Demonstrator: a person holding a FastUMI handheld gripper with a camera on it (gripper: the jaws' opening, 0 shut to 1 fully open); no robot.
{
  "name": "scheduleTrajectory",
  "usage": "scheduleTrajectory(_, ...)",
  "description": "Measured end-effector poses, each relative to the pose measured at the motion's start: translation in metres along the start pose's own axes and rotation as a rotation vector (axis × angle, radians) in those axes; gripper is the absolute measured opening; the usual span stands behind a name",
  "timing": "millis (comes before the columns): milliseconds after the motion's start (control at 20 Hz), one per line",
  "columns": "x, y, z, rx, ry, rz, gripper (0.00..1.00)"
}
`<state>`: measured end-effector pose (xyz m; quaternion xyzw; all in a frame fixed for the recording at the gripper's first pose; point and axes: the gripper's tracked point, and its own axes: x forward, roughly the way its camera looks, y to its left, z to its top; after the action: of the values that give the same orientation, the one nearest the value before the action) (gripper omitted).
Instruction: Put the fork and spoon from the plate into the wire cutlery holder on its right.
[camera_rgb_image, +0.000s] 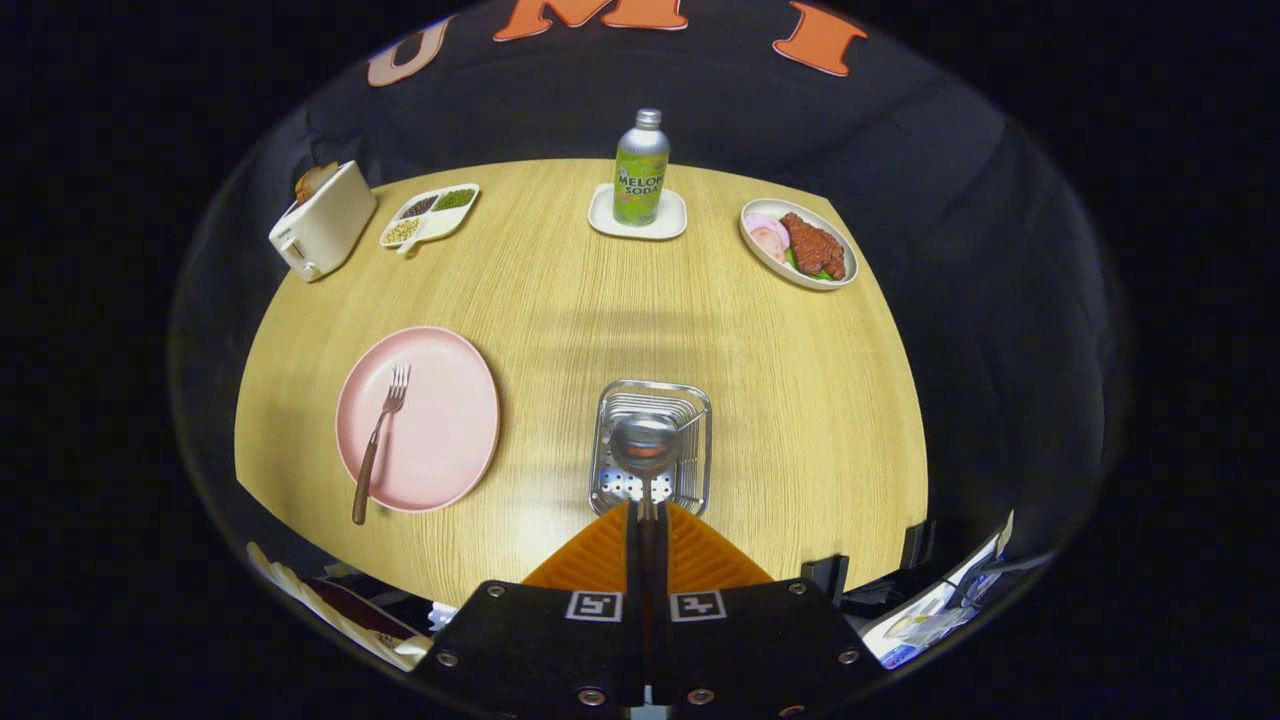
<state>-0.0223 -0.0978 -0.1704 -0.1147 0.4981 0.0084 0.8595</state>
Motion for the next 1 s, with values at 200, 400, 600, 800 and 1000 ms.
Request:
scheduleTrajectory(200,0.017,0.001,0.000,0.013,0.099,0.004,0.03)
scheduleTrajectory(400,0.036,0.003,0.003,-0.012,0.166,-0.008,0.04)
scheduleTrajectory(600,0.054,0.002,-0.001,-0.001,0.201,0.001,0.04)
scheduleTrajectory(800,0.054,-0.008,-0.002,0.015,0.151,0.037,0.18)
scheduleTrajectory(1000,0.028,-0.022,0.028,0.027,-0.048,0.063,0.53)
